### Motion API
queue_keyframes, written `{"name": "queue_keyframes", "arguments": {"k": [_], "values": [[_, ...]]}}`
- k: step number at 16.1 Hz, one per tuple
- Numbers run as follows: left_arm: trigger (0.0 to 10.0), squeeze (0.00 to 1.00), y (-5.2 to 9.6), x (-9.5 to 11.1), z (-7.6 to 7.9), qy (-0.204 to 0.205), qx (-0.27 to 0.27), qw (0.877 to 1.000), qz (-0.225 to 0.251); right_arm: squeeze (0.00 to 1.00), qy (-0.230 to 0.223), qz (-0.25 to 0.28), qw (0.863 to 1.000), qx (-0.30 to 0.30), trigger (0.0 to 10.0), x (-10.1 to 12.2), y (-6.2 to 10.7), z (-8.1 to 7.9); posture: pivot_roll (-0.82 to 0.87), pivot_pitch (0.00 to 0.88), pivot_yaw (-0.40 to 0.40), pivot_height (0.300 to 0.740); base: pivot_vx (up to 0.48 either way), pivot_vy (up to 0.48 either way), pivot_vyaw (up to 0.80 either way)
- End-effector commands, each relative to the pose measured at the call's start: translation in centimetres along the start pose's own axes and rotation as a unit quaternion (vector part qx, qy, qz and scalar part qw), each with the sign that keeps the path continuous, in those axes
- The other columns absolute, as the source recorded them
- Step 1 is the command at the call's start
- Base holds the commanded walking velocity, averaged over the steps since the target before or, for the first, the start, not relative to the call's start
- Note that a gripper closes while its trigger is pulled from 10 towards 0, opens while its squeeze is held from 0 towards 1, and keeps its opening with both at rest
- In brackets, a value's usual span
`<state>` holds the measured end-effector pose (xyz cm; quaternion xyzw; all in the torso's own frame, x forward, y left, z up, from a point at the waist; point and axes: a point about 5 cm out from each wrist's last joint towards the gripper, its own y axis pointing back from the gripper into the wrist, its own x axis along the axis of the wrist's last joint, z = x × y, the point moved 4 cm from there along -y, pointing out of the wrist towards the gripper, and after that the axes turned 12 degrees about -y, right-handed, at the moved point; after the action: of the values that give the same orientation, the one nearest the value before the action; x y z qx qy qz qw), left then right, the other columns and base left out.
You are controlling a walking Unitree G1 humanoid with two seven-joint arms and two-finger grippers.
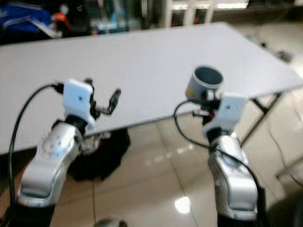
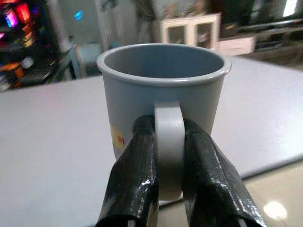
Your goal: Setting the table
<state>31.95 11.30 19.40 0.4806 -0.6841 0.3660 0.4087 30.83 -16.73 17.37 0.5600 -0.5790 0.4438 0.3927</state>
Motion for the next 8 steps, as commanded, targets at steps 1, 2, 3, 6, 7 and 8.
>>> {"name": "queue_keyframes", "arguments": {"k": [1, 2, 3, 6, 7, 8], "values": [[10.0, 0.0, 0.0, -0.07, 0.04, -0.001, -0.001, 1.0, -0.004, 0.0, 0.012, 0.012, 1.0, 0.008, 10.0, 0.64, 0.11, -0.21, 0.03, 0.058, 0.0, 0.74, 0.469, 0.0, 0.0], [10.0, 0.0, 0.0, -0.07, 0.09, -0.001, -0.002, 1.0, -0.004, 0.0, 0.013, 0.012, 1.0, 0.009, 10.0, 0.63, 0.13, -0.22, 0.03, 0.059, 0.001, 0.74, 0.469, 0.0, 0.0], [10.0, 0.0, 0.0, -0.07, 0.14, -0.001, -0.002, 1.0, -0.004, 0.0, 0.015, 0.011, 1.0, 0.01, 10.0, 0.61, 0.14, -0.26, 0.03, 0.063, 0.001, 0.74, 0.469, 0.0, 0.0], [10.0, 0.0, -0.04, -0.06, 0.25, -0.002, -0.004, 1.0, -0.005, 0.0, 0.031, 0.003, 0.999, 0.025, 10.0, 0.27, 0.14, -0.76, 0.03, 0.07, -0.001, 0.74, 0.465, 0.0, 0.53], [10.0, 0.0, -0.01, -0.07, 0.22, -0.003, -0.004, 1.0, -0.006, 0.0, 0.028, 0.003, 0.999, 0.025, 10.0, 0.2, 0.13, -0.83, 0.03, 0.074, -0.004, 0.74, 0.461, 0.0, 0.8], [10.0, 0.0, -0.01, -0.08, 0.19, -0.004, -0.004, 1.0, -0.006, 0.0, 0.027, 0.004, 0.999, 0.024, 10.0, 0.2, 0.07, -0.8, 0.04, 0.075, -0.004, 0.74, 0.465, 0.0, 0.8]]}}
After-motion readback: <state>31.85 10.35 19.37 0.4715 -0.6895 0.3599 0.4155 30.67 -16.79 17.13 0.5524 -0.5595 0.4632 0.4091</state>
